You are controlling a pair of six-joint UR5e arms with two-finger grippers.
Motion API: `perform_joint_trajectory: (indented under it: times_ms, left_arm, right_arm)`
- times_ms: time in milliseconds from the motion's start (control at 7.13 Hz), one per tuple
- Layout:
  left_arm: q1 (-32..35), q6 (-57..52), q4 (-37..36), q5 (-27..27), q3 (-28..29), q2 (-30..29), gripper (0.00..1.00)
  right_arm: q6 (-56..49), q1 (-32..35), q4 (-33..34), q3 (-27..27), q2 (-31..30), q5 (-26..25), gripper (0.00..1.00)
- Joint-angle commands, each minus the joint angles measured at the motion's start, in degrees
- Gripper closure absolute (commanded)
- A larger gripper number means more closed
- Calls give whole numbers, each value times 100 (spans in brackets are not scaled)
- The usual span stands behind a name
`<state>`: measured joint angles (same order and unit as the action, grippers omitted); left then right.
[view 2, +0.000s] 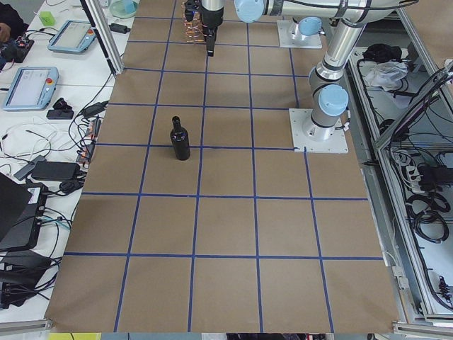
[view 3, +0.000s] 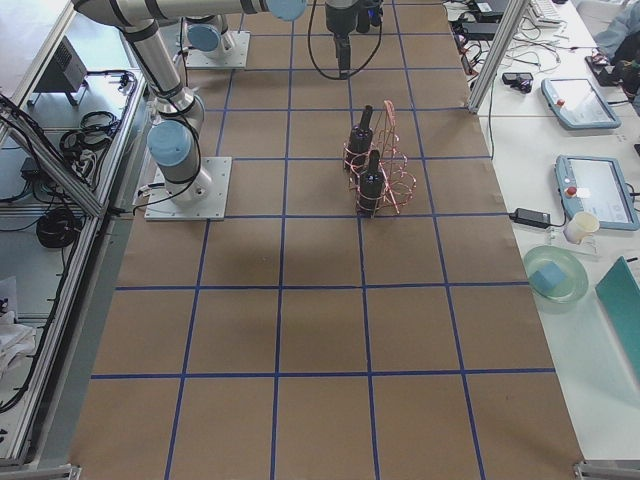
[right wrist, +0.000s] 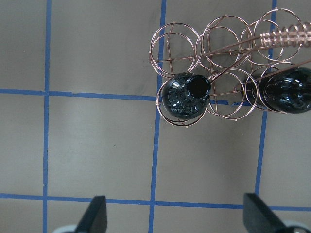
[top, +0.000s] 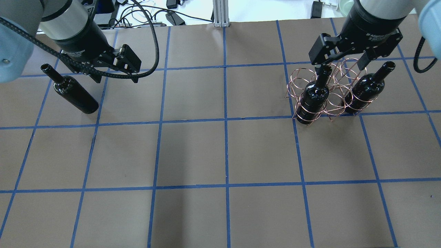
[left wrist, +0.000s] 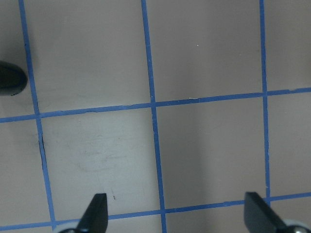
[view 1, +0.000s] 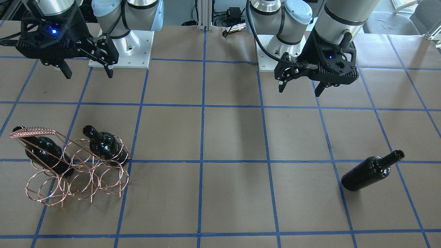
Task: Place wine into wine basket
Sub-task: 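Move the left gripper above the neck of the lying black wine bottle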
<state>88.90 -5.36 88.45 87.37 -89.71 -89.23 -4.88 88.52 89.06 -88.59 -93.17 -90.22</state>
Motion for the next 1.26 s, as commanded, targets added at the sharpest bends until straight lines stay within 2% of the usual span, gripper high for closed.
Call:
perform_joint_trajectory:
  times_ms: [0,841,1122]
  left_arm:
    - [-65,-9,-82,-9,-11,-50,0]
    - [-171,-8,-144,17,59,-112,0]
    - [-879,-890,-170,8,181,-199,0]
  right_arm:
    - [58,-1,-12,0,0,14,0]
    - [111,-1,6,0,0,75,0]
    - [111,-1,-3,0,0,66,0]
